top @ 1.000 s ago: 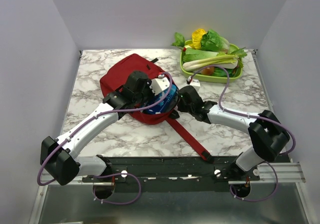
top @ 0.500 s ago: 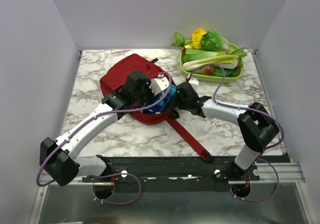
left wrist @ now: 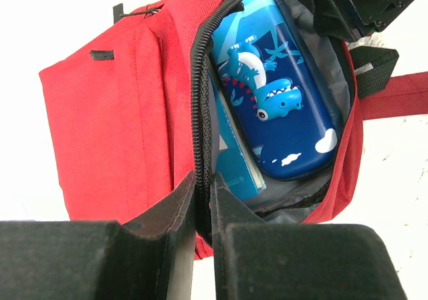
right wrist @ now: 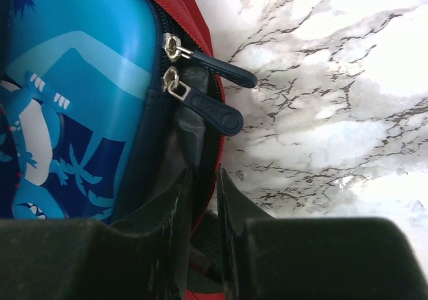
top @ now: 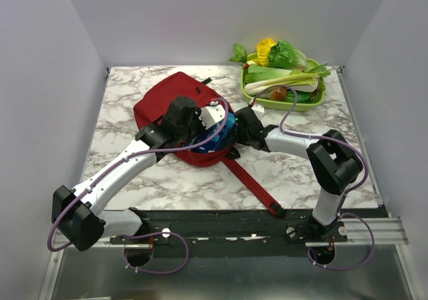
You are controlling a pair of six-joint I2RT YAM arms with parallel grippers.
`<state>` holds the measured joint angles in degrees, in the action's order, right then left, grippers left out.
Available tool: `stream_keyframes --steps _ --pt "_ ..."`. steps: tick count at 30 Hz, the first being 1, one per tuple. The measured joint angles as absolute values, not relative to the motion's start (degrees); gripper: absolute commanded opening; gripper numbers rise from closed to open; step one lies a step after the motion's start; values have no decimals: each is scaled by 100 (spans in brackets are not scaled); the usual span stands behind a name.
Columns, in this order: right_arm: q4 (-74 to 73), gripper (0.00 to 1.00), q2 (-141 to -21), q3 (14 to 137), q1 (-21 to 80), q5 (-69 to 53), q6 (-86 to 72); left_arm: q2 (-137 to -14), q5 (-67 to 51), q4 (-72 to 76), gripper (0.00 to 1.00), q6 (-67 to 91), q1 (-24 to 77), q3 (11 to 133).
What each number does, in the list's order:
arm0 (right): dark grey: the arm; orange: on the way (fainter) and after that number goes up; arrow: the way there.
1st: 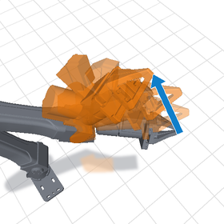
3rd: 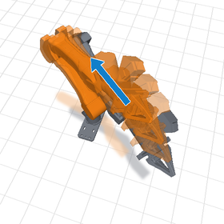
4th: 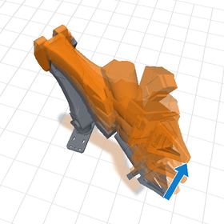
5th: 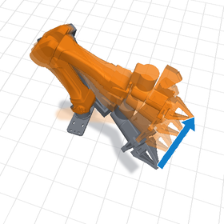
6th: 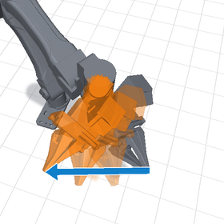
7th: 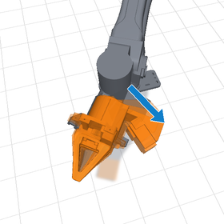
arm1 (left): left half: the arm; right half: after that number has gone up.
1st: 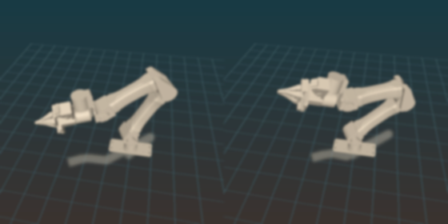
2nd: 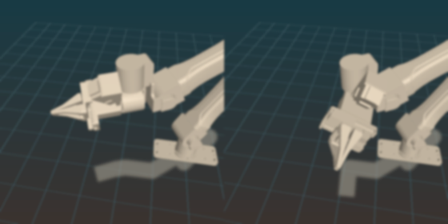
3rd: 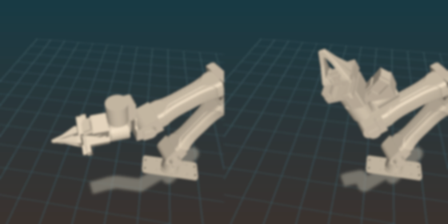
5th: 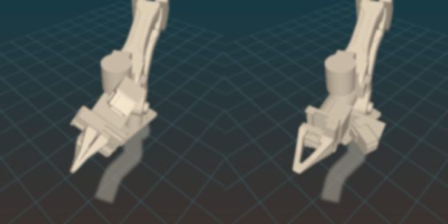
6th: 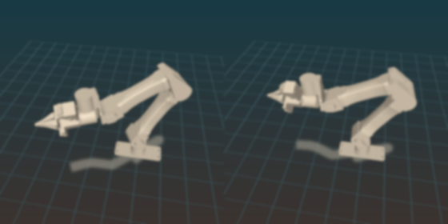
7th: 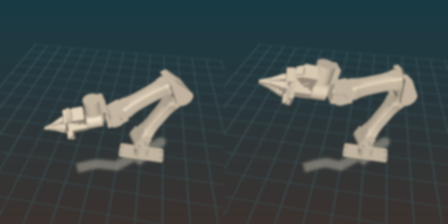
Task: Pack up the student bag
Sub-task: Place the stationery in the student bag.
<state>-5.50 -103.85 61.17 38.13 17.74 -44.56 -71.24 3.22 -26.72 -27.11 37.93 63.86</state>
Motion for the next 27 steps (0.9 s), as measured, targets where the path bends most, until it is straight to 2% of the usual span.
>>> stream_keyframes --steps 7,15,16,18,27 --pt "-537 14 -10388 6178 3811 1728 -4434 -7113 320 -2674 21 -2711 3793 6326" --pt "-563 10 -10359 6180 3802 1686 -4333 -7111 320 -2674 22 -2711 3793 6318" --pt "-574 4 -10333 6180 3802 1678 -4313 -7111 320 -2674 22 -2711 3793 6318" --pt "-613 1 -10237 6180 3802 1651 -4248 -7111 318 -2674 22 -2711 3793 6318" --pt "-567 1 -9408 6178 3804 1564 -4016 -7111 314 -2674 23 -2687 3793 6318"
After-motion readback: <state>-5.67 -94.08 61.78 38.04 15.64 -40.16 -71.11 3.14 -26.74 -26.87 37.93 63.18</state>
